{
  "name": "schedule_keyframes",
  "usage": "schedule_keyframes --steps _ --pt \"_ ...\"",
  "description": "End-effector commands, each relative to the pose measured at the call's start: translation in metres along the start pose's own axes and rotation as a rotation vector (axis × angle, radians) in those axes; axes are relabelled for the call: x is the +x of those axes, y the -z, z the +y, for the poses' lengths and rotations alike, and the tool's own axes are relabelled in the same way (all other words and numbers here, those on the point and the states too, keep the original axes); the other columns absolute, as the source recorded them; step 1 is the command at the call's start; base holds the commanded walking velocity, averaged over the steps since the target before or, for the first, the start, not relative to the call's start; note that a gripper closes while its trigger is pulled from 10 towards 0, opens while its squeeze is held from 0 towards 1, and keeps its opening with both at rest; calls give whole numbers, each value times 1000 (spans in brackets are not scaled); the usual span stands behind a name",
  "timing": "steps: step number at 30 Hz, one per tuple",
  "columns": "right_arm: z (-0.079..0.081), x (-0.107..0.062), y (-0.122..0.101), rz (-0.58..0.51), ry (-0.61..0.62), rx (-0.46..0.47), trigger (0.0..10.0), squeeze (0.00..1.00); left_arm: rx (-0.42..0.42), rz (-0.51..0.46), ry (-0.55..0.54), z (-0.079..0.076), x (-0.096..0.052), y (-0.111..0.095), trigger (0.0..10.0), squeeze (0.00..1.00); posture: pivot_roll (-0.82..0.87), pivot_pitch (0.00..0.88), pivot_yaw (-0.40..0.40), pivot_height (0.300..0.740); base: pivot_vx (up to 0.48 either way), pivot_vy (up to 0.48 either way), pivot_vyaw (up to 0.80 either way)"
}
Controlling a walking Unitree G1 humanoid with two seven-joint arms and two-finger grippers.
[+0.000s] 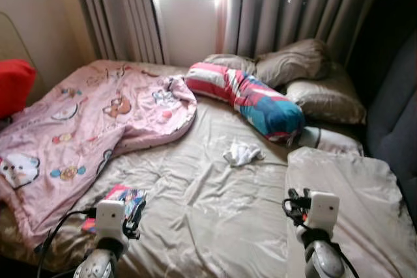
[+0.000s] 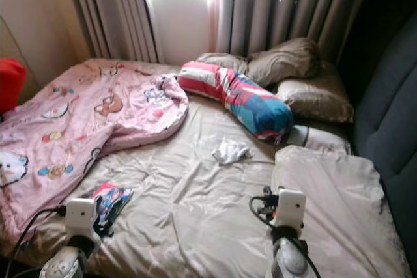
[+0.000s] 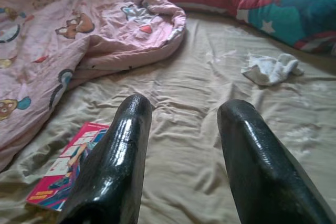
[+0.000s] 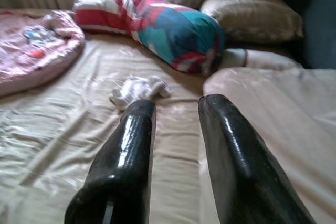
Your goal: Clean up the room
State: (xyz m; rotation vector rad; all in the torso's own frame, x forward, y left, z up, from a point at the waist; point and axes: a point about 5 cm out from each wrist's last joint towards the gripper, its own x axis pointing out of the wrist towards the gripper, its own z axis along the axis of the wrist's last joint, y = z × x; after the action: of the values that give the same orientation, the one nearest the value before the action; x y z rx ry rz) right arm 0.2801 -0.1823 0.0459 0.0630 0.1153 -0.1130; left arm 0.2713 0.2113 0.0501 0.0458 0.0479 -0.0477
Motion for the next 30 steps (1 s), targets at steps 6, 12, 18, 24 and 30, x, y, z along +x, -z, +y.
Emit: schedule_keyframes --steps 6,12,18,24,30 --pt "4 2 2 17 5 19 10000 0 14 -2 -1 4 1 -2 10000 0 -60 28 40 740 0 289 0" --pt "8 2 5 29 1 30 10000 0 20 -5 2 5 2 -4 10000 0 -57 13 45 740 0 289 0" --pt "8 2 7 33 6 33 10000 0 25 -3 4 7 3 -4 10000 0 -59 5 50 740 0 291 0" --pt "7 2 8 31 6 37 10000 0 26 -3 10 6 3 -4 10000 0 -62 0 52 740 0 290 0" --pt "9 2 9 38 0 32 10000 0 26 -6 11 7 4 -5 10000 0 -57 0 50 740 0 290 0"
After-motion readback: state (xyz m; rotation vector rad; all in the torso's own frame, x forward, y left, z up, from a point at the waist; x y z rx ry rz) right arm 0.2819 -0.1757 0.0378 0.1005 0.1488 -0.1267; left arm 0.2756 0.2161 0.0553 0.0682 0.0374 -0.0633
